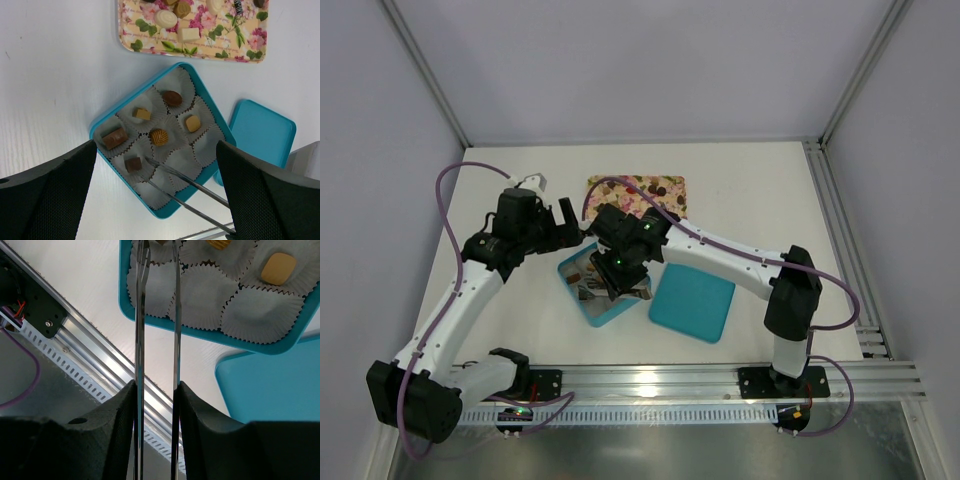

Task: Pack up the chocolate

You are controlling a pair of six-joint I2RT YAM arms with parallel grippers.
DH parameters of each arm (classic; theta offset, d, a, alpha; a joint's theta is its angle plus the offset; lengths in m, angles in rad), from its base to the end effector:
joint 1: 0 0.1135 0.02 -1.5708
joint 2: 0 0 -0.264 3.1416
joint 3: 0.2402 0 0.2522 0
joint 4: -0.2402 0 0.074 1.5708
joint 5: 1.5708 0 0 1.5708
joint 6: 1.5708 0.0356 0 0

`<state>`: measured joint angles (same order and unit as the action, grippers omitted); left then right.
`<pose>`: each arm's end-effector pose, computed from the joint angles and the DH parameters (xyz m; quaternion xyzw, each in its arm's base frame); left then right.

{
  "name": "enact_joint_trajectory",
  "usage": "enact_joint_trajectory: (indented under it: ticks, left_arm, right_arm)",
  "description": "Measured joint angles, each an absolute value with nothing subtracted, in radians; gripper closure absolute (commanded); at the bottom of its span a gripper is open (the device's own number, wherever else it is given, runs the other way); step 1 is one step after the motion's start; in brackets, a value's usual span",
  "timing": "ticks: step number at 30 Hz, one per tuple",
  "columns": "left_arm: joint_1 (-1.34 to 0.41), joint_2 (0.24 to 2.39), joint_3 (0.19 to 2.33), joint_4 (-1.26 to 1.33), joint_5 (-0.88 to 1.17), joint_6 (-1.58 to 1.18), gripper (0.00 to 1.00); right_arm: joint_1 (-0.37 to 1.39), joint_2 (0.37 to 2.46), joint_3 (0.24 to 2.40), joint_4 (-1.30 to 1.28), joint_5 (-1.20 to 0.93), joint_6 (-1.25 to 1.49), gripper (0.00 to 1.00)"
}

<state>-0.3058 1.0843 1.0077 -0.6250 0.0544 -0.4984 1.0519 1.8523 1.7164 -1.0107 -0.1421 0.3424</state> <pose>0.2179 -0.0708 0.3172 -0.0758 0.9036 -0.1874 0.3777 0.1886 0.3404 0.2938 -0.3527 0.9092 0.1880 0.1164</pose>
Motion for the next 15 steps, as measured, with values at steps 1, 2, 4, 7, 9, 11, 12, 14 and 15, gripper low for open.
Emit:
enact_joint_trajectory:
  ticks: [1,2,4,7,9,11,12,14,15]
  left_arm:
    - [-0.306,1.084,1.007,-0.625,0.054,-0.498,0.0]
    - [-0.306,1.084,1.006,-0.625,0.054,-0.498,0.0]
    - [-0.306,1.084,1.005,-0.625,0.054,-0.498,0.0]
    - [-0.305,1.084,1.004,-0.625,0.054,-0.498,0.0]
    - [-0.305,1.084,1.003,-0.625,0.054,-0.498,0.0]
    - [-0.306,1.084,1.003,-0.625,0.054,-0.498,0.0]
    - [-0.306,1.084,1.003,-0.625,0.054,-0.498,0.0]
    - [-0.306,1.084,1.002,-0.625,0.054,-0.498,0.0]
    - [-0.305,1.084,1.002,-0.625,0.054,-0.498,0.0]
  right_arm:
    - [1.052,1.852,1.716,-1.01,-0.142,0.342,0.6]
    - [1.052,1.852,1.716,-1.01,-0.142,0.342,0.6]
    - [1.052,1.852,1.716,-1.011,-0.141,0.342,0.59]
    - [1.052,1.852,1.717,-1.012,-0.13,0.342,0.59]
    - [1.052,1.852,1.723,-1.02,-0.116,0.342,0.59]
    - [1.047,1.852,1.739,-1.029,-0.097,0.339,0.59]
    - [1.043,1.852,1.743,-1.03,-0.093,0.339,0.59]
    - [1.034,1.852,1.756,-1.031,-0.084,0.337,0.58]
    - [1.027,1.852,1.763,-1.033,-0.08,0.335,0.58]
